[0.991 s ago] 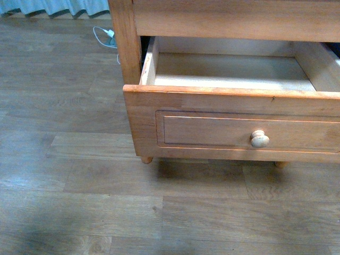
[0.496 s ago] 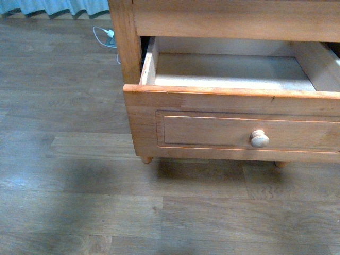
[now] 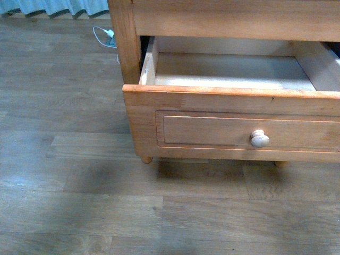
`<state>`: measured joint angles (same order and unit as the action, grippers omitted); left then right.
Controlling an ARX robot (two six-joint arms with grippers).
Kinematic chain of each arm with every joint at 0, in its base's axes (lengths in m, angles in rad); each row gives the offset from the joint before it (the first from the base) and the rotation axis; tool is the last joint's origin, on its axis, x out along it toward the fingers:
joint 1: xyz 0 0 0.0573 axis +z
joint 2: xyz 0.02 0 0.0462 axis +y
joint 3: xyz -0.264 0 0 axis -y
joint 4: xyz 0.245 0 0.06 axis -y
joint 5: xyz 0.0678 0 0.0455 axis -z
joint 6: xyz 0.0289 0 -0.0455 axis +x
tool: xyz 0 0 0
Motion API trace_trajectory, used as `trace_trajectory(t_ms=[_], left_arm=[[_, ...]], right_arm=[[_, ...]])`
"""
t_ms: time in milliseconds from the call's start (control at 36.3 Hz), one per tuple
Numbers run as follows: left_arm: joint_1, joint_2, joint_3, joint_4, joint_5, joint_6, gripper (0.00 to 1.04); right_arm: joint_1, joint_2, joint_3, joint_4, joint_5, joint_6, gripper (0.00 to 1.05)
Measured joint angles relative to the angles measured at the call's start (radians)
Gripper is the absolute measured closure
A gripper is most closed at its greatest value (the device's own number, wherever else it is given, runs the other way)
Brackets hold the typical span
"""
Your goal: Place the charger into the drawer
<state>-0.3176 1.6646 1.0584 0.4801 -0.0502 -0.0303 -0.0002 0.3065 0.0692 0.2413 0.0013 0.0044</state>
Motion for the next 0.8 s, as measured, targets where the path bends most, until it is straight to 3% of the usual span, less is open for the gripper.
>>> trace_trajectory(t_ms=[303,743,799], left_arm=[[-0.014,0.237,0.248,-0.009,0.027,-0.085,0.06],[-0.06,0.353,0.372,-0.072,0.041,-0.116,0.07],[-0.063,0.357,0.382,-0.092,0.025,-0.113,0.15]], right_arm=[[0.0,0.0,0.0,0.0,0.0,0.0,0.09],[0.0,0.0,0.0,0.0,0.0,0.0,0.09],[0.0,0.0,0.0,0.0,0.0,0.0,0.09]])
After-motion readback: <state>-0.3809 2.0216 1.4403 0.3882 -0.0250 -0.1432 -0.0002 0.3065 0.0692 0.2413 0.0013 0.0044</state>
